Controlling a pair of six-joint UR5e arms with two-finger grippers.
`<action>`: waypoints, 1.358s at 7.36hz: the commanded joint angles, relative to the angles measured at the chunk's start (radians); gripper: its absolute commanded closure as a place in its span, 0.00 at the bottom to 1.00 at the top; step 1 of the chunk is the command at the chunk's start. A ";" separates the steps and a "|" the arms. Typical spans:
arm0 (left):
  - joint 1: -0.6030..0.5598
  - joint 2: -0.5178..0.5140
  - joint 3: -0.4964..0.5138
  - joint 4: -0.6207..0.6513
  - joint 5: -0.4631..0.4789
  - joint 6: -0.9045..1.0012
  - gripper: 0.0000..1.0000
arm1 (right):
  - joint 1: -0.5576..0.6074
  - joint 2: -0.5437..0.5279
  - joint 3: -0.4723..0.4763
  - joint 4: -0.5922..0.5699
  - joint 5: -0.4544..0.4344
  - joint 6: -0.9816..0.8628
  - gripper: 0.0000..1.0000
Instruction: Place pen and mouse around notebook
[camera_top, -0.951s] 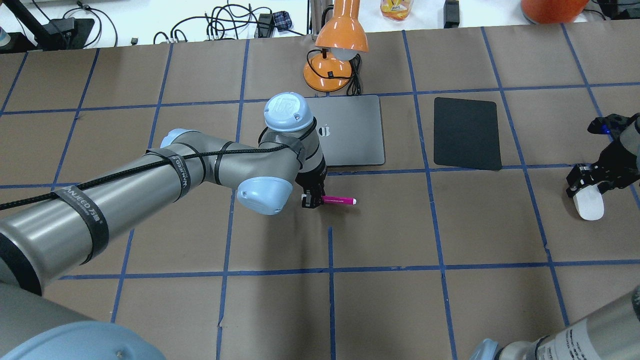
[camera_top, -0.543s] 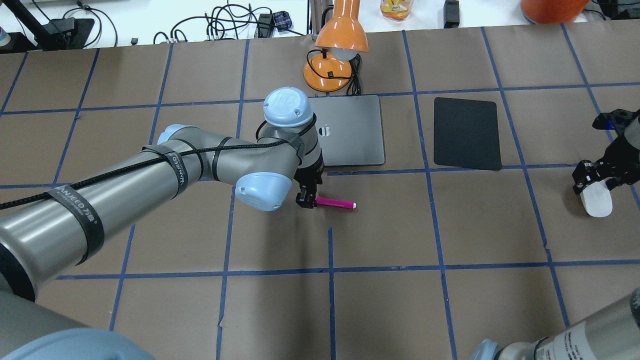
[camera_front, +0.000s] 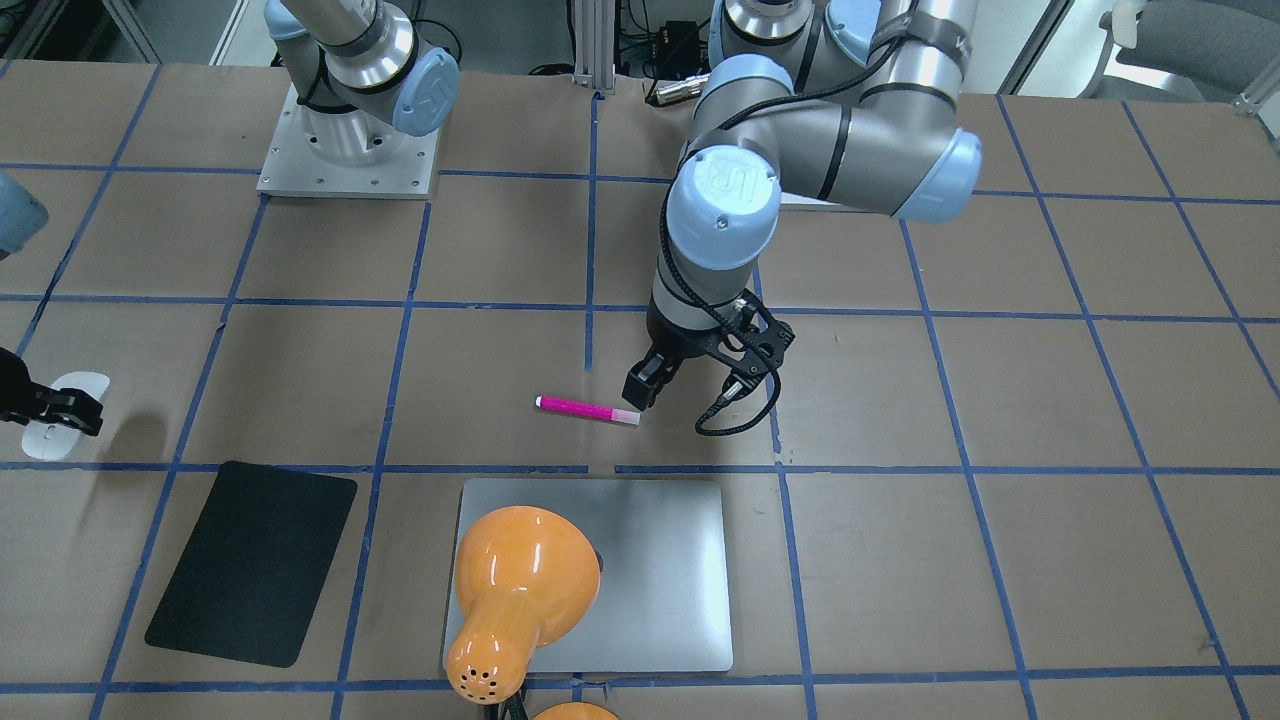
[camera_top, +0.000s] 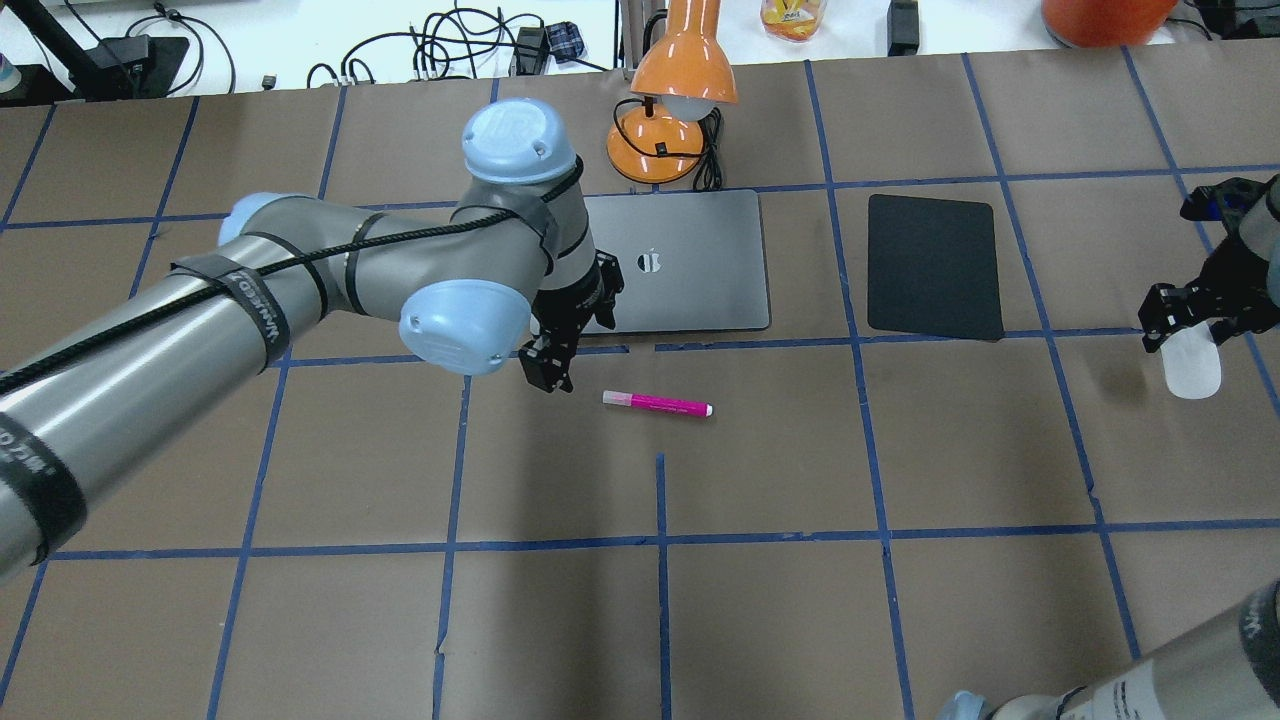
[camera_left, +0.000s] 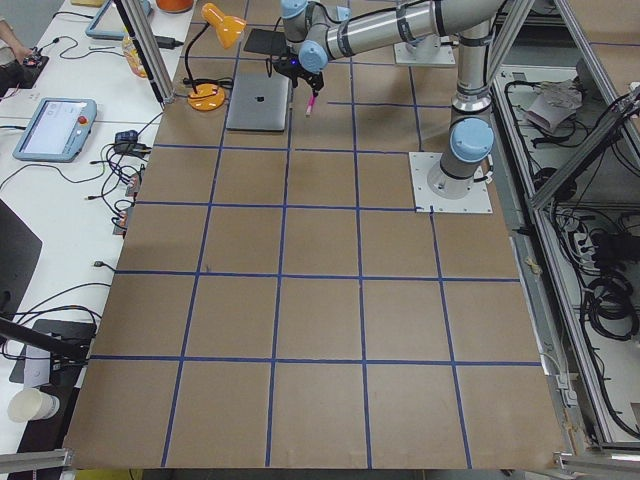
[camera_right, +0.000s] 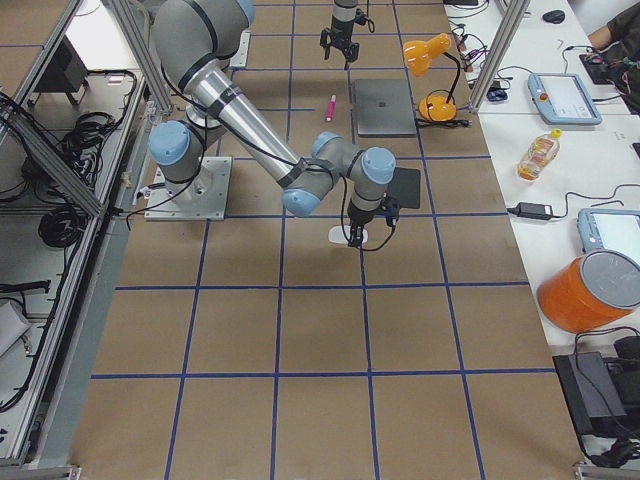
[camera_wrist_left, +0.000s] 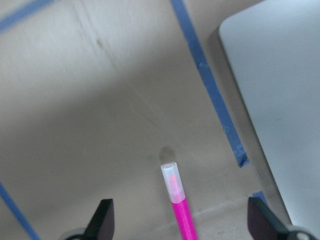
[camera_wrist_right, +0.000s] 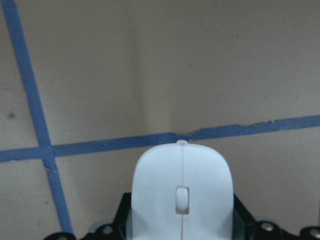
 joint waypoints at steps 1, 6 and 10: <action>0.070 0.135 0.034 -0.157 0.001 0.433 0.06 | 0.115 0.019 -0.061 0.017 0.014 0.165 0.36; 0.177 0.250 0.088 -0.165 0.032 0.944 0.00 | 0.300 0.233 -0.363 0.090 0.123 0.392 0.32; 0.172 0.259 0.088 -0.166 0.026 0.942 0.00 | 0.354 0.272 -0.374 0.116 0.123 0.478 0.35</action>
